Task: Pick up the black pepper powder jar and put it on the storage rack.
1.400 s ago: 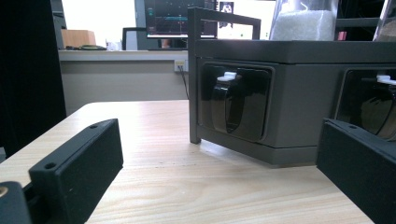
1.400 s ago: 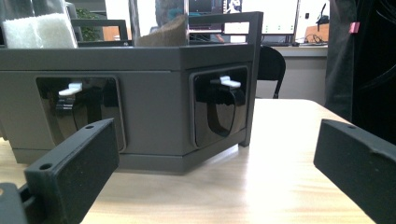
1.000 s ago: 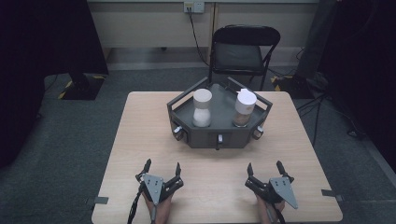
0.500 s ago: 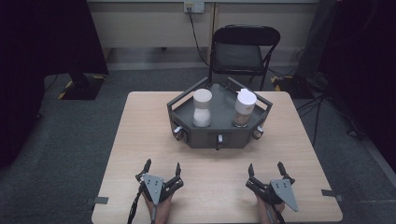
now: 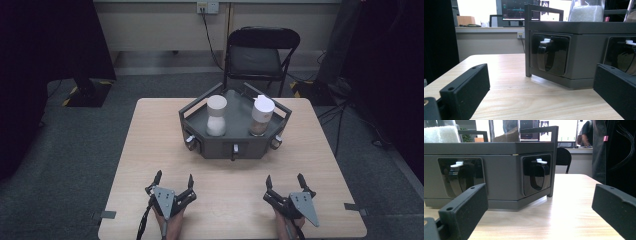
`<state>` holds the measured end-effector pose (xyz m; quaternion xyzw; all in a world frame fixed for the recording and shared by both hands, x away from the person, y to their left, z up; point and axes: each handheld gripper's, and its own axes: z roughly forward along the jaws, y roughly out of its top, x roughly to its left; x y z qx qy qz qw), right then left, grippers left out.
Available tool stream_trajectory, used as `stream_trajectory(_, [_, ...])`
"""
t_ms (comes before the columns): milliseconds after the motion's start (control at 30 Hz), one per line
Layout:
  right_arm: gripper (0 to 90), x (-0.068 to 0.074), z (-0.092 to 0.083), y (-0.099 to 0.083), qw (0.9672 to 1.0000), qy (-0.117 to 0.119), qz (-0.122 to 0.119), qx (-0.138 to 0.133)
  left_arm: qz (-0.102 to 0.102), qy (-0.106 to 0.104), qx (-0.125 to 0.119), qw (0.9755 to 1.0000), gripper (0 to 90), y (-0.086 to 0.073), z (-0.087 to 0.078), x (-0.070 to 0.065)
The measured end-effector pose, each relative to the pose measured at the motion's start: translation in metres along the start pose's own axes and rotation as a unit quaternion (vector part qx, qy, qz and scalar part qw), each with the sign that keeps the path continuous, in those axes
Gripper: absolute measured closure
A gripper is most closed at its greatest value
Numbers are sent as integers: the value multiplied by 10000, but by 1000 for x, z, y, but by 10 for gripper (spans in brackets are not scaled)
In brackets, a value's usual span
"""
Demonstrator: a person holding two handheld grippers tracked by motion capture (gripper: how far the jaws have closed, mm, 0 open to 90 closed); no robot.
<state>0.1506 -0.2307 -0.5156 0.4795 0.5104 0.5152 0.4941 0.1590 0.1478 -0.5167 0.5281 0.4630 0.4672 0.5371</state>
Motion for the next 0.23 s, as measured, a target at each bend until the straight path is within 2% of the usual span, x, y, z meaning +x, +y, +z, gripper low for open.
stream_trajectory(233, [0,-1,0,0,10000,20,-3,-2,0,0,0,10000,7,0,0,0])
